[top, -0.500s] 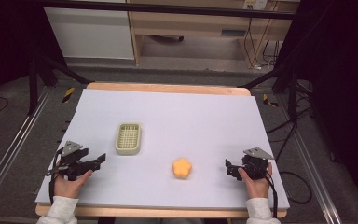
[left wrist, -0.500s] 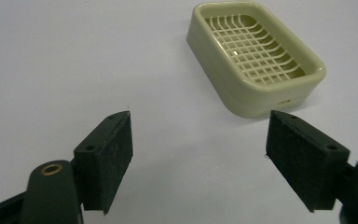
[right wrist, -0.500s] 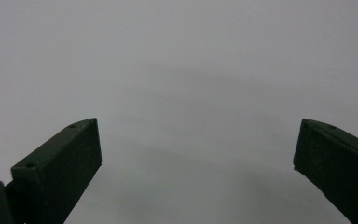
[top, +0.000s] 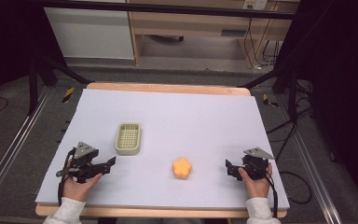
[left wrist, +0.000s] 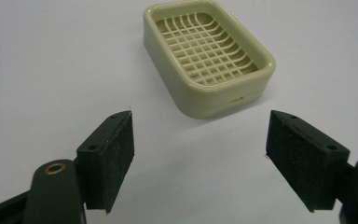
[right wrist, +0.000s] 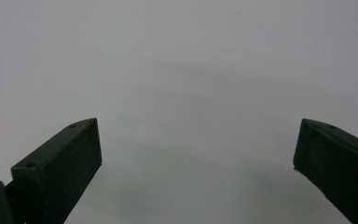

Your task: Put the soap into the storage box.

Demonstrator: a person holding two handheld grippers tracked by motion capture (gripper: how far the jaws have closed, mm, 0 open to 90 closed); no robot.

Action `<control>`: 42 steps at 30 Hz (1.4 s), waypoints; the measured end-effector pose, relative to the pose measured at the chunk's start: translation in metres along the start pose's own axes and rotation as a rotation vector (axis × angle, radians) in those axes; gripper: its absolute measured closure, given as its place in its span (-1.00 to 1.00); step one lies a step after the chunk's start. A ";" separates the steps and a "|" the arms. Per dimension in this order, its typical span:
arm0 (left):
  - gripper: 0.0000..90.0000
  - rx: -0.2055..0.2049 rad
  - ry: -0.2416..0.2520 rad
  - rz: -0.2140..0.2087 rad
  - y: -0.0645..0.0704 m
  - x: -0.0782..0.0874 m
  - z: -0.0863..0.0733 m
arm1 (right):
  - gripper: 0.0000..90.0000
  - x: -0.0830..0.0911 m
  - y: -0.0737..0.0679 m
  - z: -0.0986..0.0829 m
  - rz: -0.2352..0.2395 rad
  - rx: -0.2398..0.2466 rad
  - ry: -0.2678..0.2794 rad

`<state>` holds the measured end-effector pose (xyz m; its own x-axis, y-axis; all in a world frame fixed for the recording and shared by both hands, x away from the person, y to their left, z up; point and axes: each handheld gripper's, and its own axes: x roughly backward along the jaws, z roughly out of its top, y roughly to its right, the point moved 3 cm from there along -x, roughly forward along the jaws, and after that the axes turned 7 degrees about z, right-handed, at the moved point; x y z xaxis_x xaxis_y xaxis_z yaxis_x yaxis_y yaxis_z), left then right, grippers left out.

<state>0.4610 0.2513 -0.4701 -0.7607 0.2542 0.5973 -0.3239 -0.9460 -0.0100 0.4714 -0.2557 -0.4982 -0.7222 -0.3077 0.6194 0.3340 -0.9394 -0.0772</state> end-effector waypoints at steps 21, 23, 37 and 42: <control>-0.51 -0.050 0.001 -0.041 0.024 -0.003 0.006 | -0.94 -0.008 -0.004 0.001 0.026 -0.003 0.037; -0.51 -0.057 -0.001 -0.046 0.026 -0.003 0.006 | -0.94 -0.010 -0.004 0.000 0.020 0.001 0.025; -0.51 -0.098 -0.011 -0.080 0.040 -0.005 0.011 | -0.93 -0.007 -0.001 -0.001 0.019 -0.038 0.067; -0.51 -0.110 -0.015 -0.096 0.047 -0.007 0.015 | -0.93 -0.006 0.001 -0.002 0.019 -0.059 0.082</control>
<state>0.4591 0.2024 -0.4630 -0.7146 0.3387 0.6120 -0.4555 -0.8894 -0.0397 0.4748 -0.2556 -0.5034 -0.7641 -0.3341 0.5518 0.3131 -0.9400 -0.1357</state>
